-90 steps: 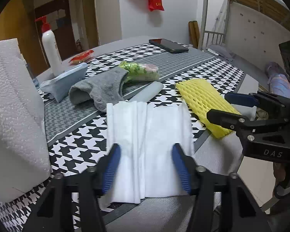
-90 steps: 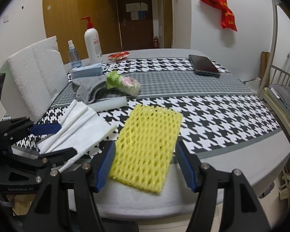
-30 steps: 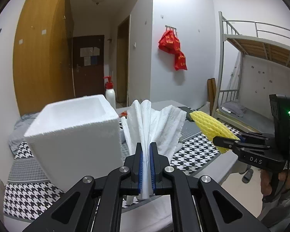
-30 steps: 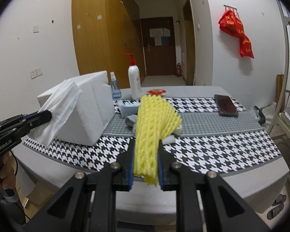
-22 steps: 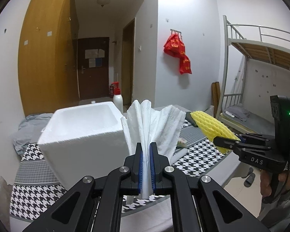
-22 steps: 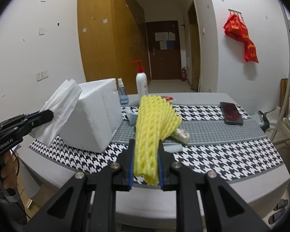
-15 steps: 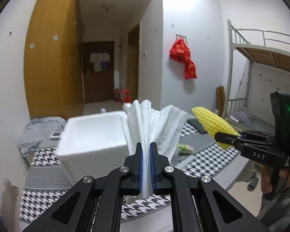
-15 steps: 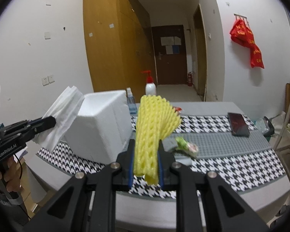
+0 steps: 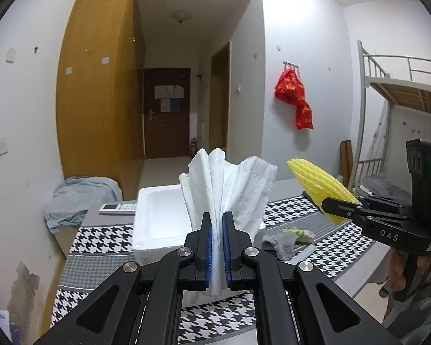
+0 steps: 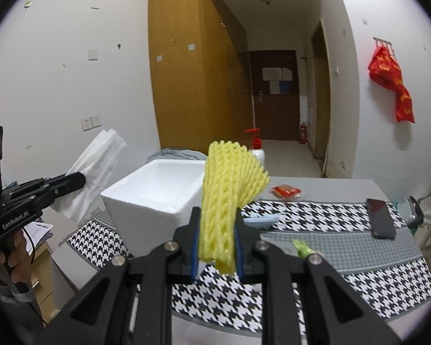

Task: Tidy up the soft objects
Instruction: 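Lift the yellow net with the right tool and carry it over the foam box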

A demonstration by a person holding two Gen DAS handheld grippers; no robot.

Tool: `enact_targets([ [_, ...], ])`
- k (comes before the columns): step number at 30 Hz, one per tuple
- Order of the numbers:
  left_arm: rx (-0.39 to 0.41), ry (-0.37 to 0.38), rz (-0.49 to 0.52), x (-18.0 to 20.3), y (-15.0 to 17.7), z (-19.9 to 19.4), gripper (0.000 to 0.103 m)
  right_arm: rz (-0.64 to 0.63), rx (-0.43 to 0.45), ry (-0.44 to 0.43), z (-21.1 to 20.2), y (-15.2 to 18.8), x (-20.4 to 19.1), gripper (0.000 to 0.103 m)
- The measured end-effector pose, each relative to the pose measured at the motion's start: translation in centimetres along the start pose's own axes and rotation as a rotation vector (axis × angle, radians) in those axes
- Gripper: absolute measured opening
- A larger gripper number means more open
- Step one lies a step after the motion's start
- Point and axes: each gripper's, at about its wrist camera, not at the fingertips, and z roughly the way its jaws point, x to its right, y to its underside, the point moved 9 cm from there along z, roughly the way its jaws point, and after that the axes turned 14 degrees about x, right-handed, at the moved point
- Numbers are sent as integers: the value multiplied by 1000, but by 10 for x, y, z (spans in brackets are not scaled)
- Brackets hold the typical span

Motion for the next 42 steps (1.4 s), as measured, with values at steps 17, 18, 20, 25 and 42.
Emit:
enact_targets([
  [17,27,-82,-18,-43,-10,-13,7,-35,-3,-75,35,-11,-38,23],
  [18,27,-88,-20,-46,-10,-13,7,-36,-5,-78,37,-11,-40,23],
  [20,26,-96,-24,-49,-10,-13,7,-40,-8,-85,41,-11,-43,23],
  [25,26,-123,-34,-58,-9,-16,7,-50,-17,-102,52,-12,-52,23],
  [42,-3,-233,-76,-103,5,-22,7,-68,-84,-180,105,-8,-83,23],
])
